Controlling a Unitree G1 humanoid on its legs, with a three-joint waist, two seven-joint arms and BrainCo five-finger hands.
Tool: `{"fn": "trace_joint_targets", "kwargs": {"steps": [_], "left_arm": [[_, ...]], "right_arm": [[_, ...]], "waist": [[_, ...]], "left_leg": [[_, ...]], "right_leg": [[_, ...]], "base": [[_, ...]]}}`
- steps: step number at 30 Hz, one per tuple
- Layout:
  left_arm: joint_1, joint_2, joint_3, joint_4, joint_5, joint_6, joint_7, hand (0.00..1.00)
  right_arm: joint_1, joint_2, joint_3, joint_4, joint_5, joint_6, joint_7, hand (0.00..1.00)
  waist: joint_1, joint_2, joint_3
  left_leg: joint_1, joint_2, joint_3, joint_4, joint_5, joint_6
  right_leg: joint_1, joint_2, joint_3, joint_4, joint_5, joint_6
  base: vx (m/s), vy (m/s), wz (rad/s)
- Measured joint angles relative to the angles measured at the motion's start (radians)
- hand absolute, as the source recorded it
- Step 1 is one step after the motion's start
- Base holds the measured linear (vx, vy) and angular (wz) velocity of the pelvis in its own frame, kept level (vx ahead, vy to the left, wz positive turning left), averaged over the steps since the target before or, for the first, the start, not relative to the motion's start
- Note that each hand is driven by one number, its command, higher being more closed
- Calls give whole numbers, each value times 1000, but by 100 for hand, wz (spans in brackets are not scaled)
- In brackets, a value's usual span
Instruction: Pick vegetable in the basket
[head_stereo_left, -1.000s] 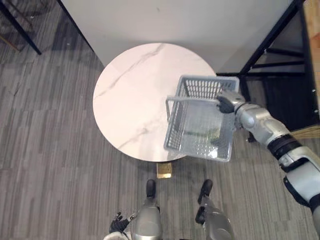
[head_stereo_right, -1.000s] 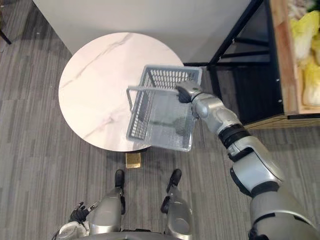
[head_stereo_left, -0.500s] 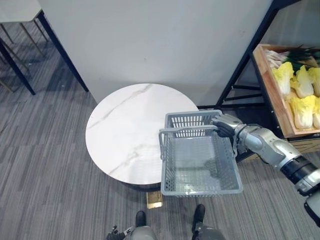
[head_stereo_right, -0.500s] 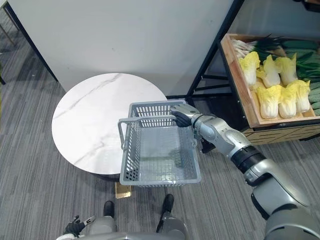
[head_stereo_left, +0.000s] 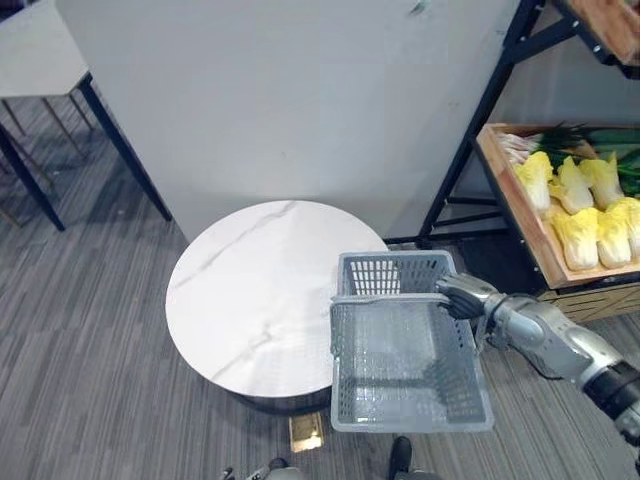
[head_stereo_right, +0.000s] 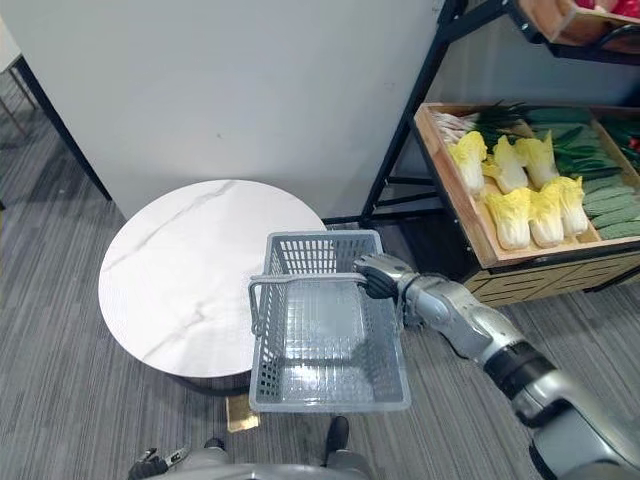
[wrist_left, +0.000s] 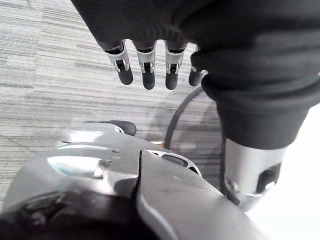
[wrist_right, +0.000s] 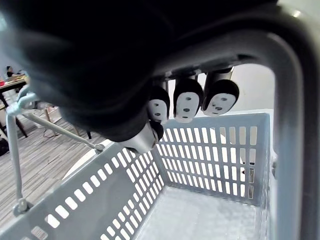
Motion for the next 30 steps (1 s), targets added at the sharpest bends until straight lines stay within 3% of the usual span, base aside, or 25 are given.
{"fn": "trace_joint_targets", "kwargs": {"steps": [5, 6, 7, 8, 9, 11, 13, 16, 18, 19, 20, 22, 24, 26, 27, 28, 29, 30], "left_arm": [[-11, 21, -30, 1, 6, -2, 0, 0], [-15, 38, -40, -2, 10, -2, -1, 0], [-28, 41, -61, 4, 38, 0, -3, 0], [-43, 24, -70, 13, 51, 1, -2, 0], [-44, 19, -74, 13, 63, 0, -1, 0], [-42, 15, -76, 12, 74, 2, 1, 0], [-35, 19, -95, 12, 75, 2, 2, 0], [-43, 18, -105, 21, 74, 0, 0, 0], [-48, 16, -103, 35, 73, 0, 0, 0], [-62, 8, -100, 59, 74, 3, -1, 0], [-61, 0, -102, 72, 75, 8, -4, 0], [-61, 2, -100, 73, 76, 14, -9, 0], [-59, 4, -85, 74, 81, 16, -11, 0], [-58, 0, -70, 71, 81, 13, -9, 0], [-55, -1, -58, 71, 81, 11, -10, 0], [-52, -11, -42, 68, 78, 5, -9, 0], [-51, -17, -37, 67, 73, 0, -9, 0], [-34, -38, -34, 47, 61, -3, -3, 0]], "right_arm": [[97, -6, -115, -67, -45, 5, -28, 100], [100, -6, -120, -82, -54, 17, -32, 100], [108, 0, -121, -82, -62, 30, -32, 100], [103, 2, -115, -82, -85, 31, -33, 100], [96, 3, -114, -79, -89, 28, -33, 100], [78, 10, -113, -42, -92, 21, -38, 100], [15, 45, -113, 34, -92, 19, -51, 100], [-65, 80, -113, 98, -91, 21, -69, 100], [-72, 83, -112, 101, -91, 23, -70, 100], [-74, 85, -111, 106, -91, 28, -70, 100], [-73, 89, -106, 121, -92, 29, -70, 100], [-52, 85, -105, 128, -94, 40, -70, 100], [-10, 76, -110, 122, -99, 53, -70, 100], [6, 76, -108, 122, -103, 60, -70, 100], [4, 76, -102, 122, -111, 60, -70, 100], [-1, 76, -98, 123, -112, 60, -70, 100], [-6, 76, -89, 124, -112, 60, -70, 100], [-17, 76, -70, 125, -111, 58, -70, 100]], "waist": [[-24, -7, 4], [-38, -31, 9], [-37, -5, 4], [-25, 26, 18], [-22, 38, 26], [-16, 35, 28], [6, 26, 21], [29, 36, 19], [32, 33, 15], [34, 53, 6], [19, 63, 2], [5, 66, 0], [-17, 70, -3], [-7, 74, -4], [0, 81, -3], [8, 79, 0], [10, 83, -1], [23, 93, -3]], "left_leg": [[-80, 5, 87, 202, -125, 33], [-111, -14, 98, 250, -137, 59], [-115, -9, 143, 214, -118, 89], [-99, 27, 212, 166, -91, 110], [-92, 36, 235, 153, -80, 106], [-55, 35, 313, 118, -65, 117], [-23, 41, 436, 110, -64, 119], [-13, 97, 605, 121, -52, 101], [5, 117, 683, 123, -35, 76], [18, 127, 730, 96, -9, 61], [39, 131, 760, 57, 24, 59], [69, 149, 781, 38, 54, 51], [68, 216, 778, 132, 58, 49], [65, 286, 766, 273, 64, 58], [30, 327, 674, 389, 72, 76], [-20, 315, 510, 474, 38, 57], [-46, 285, 412, 498, 11, 50], [-90, 195, 202, 495, -46, 31]], "right_leg": [[-95, -20, 97, 97, -10, 15], [-132, -38, 103, 78, -34, 4], [-131, -61, 1, 32, -86, -71], [-158, -81, -150, 122, -113, -139], [-175, -96, -217, 222, -116, -158], [-156, -169, -374, 465, -167, -218], [-77, -208, -502, 522, -266, -225], [-61, -221, -641, 484, -277, -220], [-60, -171, -694, 385, -275, -174], [-54, -99, -670, 288, -243, -144], [-47, -47, -643, 225, -214, -156], [-30, 9, -611, 166, -202, -164], [-9, 63, -578, 108, -195, -168], [2, 91, -523, 82, -194, -171], [16, 112, -467, 55, -184, -185], [21, 124, -410, 38, -171, -186], [22, 125, -378, 32, -166, -186], [23, 136, -309, 17, -158, -174]], "base": [[-140, 127, -53], [-212, 189, -72], [-311, 213, -118], [-223, 141, -118], [-174, 101, -115], [-54, 126, -107], [-60, 38, -171], [-70, -75, -177], [-64, -227, -146], [-36, -212, -120], [-32, -184, -107], [-33, -182, -68], [-36, -159, -49], [-26, -80, -85], [4, -87, -143], [20, -45, -140], [35, 14, -175], [29, 25, -150]]}}
